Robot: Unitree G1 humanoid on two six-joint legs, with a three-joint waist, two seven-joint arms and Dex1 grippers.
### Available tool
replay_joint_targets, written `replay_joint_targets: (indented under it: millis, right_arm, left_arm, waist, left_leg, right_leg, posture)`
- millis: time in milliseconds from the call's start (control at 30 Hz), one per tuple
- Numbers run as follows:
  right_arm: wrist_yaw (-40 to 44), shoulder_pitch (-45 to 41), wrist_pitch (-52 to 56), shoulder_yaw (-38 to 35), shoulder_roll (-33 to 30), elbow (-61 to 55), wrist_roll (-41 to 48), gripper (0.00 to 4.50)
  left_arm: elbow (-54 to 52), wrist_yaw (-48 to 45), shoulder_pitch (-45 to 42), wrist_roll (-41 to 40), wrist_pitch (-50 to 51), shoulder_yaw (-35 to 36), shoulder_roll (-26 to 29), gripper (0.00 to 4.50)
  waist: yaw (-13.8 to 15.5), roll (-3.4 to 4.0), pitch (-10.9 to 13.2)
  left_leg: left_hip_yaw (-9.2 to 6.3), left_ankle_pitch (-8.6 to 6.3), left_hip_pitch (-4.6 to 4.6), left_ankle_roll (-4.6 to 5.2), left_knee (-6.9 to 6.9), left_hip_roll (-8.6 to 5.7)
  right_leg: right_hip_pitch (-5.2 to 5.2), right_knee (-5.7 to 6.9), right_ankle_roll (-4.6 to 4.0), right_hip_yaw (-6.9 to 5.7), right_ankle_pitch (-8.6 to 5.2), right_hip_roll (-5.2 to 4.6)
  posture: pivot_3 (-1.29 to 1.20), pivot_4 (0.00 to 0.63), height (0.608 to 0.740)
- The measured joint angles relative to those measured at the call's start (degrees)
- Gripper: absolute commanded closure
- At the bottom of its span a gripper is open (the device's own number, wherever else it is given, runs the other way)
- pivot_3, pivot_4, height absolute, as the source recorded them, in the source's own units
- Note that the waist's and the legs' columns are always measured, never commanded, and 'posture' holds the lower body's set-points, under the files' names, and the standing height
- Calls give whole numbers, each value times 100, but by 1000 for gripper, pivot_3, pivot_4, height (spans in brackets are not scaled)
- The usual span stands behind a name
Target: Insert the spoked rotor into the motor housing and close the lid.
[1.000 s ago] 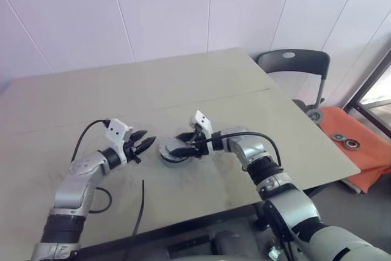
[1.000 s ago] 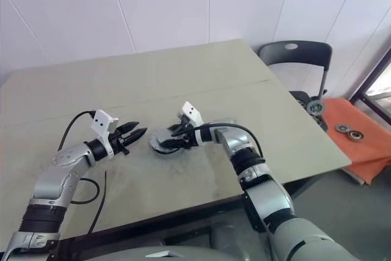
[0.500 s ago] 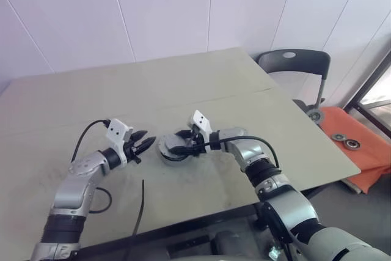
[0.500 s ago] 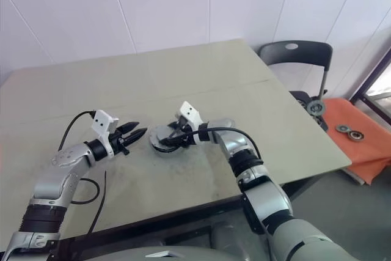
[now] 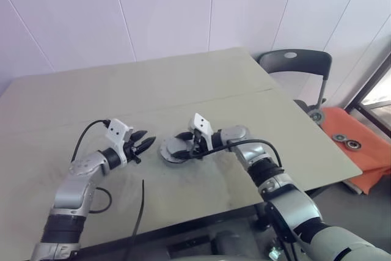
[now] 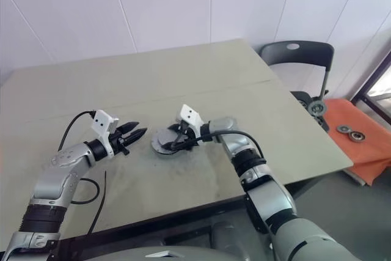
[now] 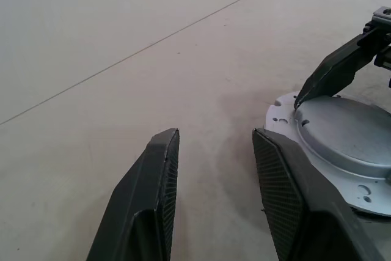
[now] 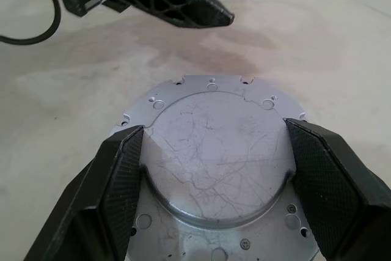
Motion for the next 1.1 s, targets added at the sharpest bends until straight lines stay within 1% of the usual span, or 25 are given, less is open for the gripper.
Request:
replay_joint_targets:
  millis: [233, 467, 600, 800, 967, 1100]
  right_arm:
    - [-62, -51, -34, 30, 6, 58, -64, 1309]
    - [-157, -43, -529, 169, -5, 169, -279, 1309]
    - [-146, -29, -590, 169, -7, 174, -286, 1309]
    - [-21, -57, -522, 166, -47, 159, -276, 1309]
    - [202, -126, -137, 135, -92, 81, -200, 1309]
    - [270, -127, -68, 138, -122, 20, -204, 1309]
  left_arm:
    - [3, 17, 0, 18, -3, 0, -16, 2508]
    - [1, 25, 13, 17, -1, 0, -23, 2508]
    - [1, 22, 13, 16, 0, 0, -23, 2508]
    - [1, 22, 13, 17, 0, 0, -23, 2508]
    - [1, 23, 11, 17, -1, 0, -26, 2508]
    - [2, 26, 6, 18, -1, 0, -56, 2508]
  waist:
    - [-1, -1, 0]
    - [-2, -2, -1]
    - [-2, -2, -2]
    - [10, -2, -2]
    - [20, -2, -2]
    - [27, -2, -2]
  left_leg:
    - [0, 0, 1, 0, 0, 0]
    - [0, 0, 14, 0, 5, 0]
    - [0, 0, 13, 0, 5, 0]
    - [0, 0, 11, 0, 4, 0]
    - [-1, 0, 6, 0, 1, 0]
    - [-1, -1, 2, 0, -1, 0]
  right_leg:
    - [2, -2, -3, 0, 1, 0]
    - [19, -1, 7, 0, -6, 0]
    - [19, -1, 7, 0, -5, 0]
    - [18, -2, 3, 0, -2, -1]
    - [14, -7, -11, -1, 6, -2]
    - [12, -12, -9, -2, 5, -3]
  posture:
    - [0, 0, 740]
    - [0, 0, 740]
    - [0, 0, 740]
    - [0, 0, 740]
    - [0, 0, 740]
    - [0, 0, 740]
